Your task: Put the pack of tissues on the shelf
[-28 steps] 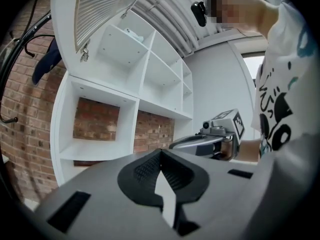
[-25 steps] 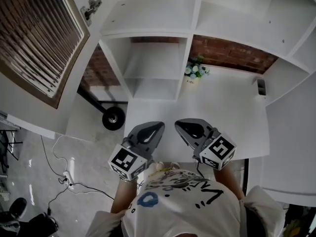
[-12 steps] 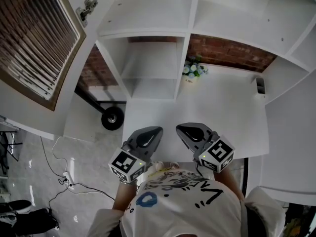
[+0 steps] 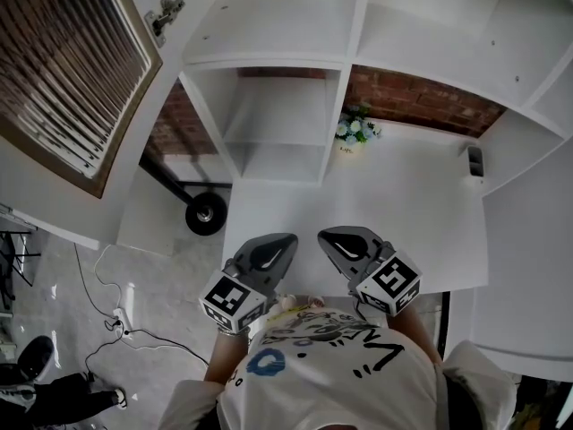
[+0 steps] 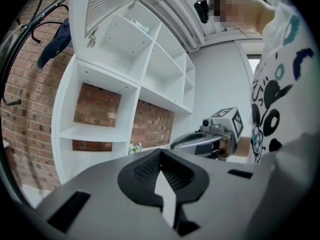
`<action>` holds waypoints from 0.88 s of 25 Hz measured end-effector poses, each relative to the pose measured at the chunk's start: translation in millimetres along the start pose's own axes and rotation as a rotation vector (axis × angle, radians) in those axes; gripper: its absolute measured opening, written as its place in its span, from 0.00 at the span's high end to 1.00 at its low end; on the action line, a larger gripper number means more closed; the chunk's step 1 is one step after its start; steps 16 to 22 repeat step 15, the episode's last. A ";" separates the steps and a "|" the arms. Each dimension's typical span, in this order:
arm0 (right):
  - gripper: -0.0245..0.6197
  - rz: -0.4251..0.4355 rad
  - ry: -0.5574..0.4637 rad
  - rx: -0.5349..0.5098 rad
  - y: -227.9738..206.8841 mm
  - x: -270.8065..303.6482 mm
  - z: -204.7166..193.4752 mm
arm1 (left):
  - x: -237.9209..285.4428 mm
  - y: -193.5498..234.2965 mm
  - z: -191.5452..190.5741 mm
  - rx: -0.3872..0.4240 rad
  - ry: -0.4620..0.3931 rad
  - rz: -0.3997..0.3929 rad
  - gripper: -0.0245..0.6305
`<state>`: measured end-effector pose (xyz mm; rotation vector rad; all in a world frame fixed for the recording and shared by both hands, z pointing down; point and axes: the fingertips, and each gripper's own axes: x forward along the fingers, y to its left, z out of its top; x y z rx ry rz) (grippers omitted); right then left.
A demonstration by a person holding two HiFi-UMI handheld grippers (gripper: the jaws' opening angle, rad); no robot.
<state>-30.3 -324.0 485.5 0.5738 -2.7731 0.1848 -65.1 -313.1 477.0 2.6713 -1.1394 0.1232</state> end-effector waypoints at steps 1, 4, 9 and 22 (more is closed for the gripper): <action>0.92 0.001 0.001 0.002 -0.5 0.0 -0.4 | 0.5 -0.1 0.4 0.002 -0.001 -0.001 0.94; 0.92 0.001 0.008 0.006 -2.6 0.0 -2.3 | 1.1 1.2 -0.1 0.001 0.001 0.002 0.94; 0.92 0.001 0.009 0.011 -6.0 1.0 -2.3 | 3.1 5.1 -0.6 -0.002 0.002 0.008 0.94; 0.92 0.003 0.018 0.010 -9.4 1.2 -2.0 | 7.3 6.4 3.8 -0.032 -0.020 0.004 0.94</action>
